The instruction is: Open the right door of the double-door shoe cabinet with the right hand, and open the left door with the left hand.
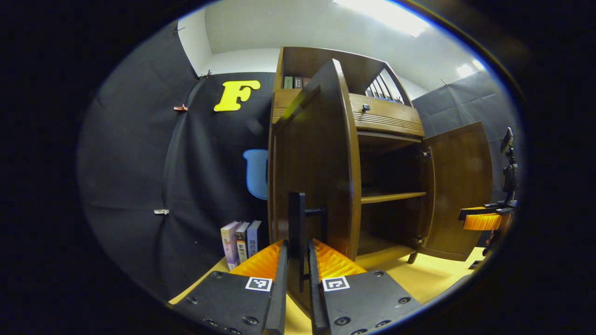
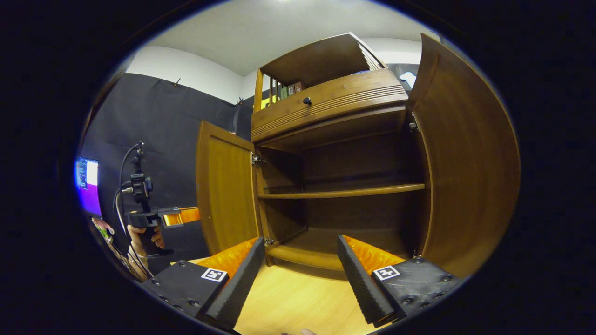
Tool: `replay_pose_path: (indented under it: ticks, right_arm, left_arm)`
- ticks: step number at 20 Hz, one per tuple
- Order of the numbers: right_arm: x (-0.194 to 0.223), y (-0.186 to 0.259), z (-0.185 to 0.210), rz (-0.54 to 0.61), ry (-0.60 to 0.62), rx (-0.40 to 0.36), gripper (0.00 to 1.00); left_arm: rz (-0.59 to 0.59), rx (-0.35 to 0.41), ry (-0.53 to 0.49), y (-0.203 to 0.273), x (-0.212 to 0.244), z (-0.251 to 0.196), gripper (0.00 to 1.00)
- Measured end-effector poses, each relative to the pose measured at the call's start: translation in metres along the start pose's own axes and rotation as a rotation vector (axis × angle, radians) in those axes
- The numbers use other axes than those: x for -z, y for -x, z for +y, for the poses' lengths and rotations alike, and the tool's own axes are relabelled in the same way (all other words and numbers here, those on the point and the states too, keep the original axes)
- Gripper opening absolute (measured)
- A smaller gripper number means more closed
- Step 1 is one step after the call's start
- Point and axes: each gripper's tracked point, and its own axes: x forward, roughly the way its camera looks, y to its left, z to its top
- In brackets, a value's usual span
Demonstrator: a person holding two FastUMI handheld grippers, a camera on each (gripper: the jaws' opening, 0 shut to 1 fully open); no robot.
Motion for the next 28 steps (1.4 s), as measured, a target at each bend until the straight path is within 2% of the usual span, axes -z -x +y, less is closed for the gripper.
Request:
replay_pose_path:
  ticks: [2,4,8,9,13,14,15,21,25,27,28]
  right_arm:
    - [0.002,-0.004,0.006,0.004,0.006,-0.016,0.95]
    - [0.002,-0.008,0.009,0.007,0.002,-0.032,0.98]
    - [0.006,-0.018,0.012,0.018,-0.002,-0.046,0.98]
    - [0.008,-0.02,0.012,0.021,0.0,-0.044,0.98]
    - [0.01,-0.025,0.007,0.027,0.009,-0.026,0.98]
    - [0.011,-0.026,0.007,0.028,0.006,-0.023,0.94]
    - [0.01,-0.026,0.006,0.026,0.007,-0.015,1.0]
    - [-0.002,-0.019,-0.013,0.01,0.1,0.099,0.98]
    - [-0.016,-0.013,-0.019,-0.017,0.161,0.179,1.0]
    - [-0.02,-0.012,-0.024,-0.016,0.142,0.22,0.95]
    - [-0.022,-0.013,-0.027,-0.018,0.124,0.24,0.98]
  left_arm:
    - [-0.006,-0.05,-0.021,0.008,-0.001,0.015,0.25]
    - [-0.005,-0.092,-0.026,0.016,-0.002,0.026,0.2]
    - [-0.009,-0.15,-0.005,0.042,-0.009,0.042,0.2]
    - [-0.01,-0.142,0.005,0.048,-0.01,0.039,0.2]
    - [-0.011,-0.021,0.064,0.061,-0.018,0.002,0.2]
    - [-0.012,0.004,0.066,0.061,-0.02,-0.006,0.2]
    - [-0.008,0.032,0.064,0.059,-0.02,-0.016,0.2]
    - [0.029,0.213,0.097,0.028,-0.014,-0.08,0.2]
    - [0.016,0.244,0.118,0.002,-0.014,-0.1,0.2]
    - [0.01,0.241,0.116,-0.013,-0.017,-0.109,0.2]
    - [0.002,0.231,0.105,-0.02,-0.019,-0.112,0.2]
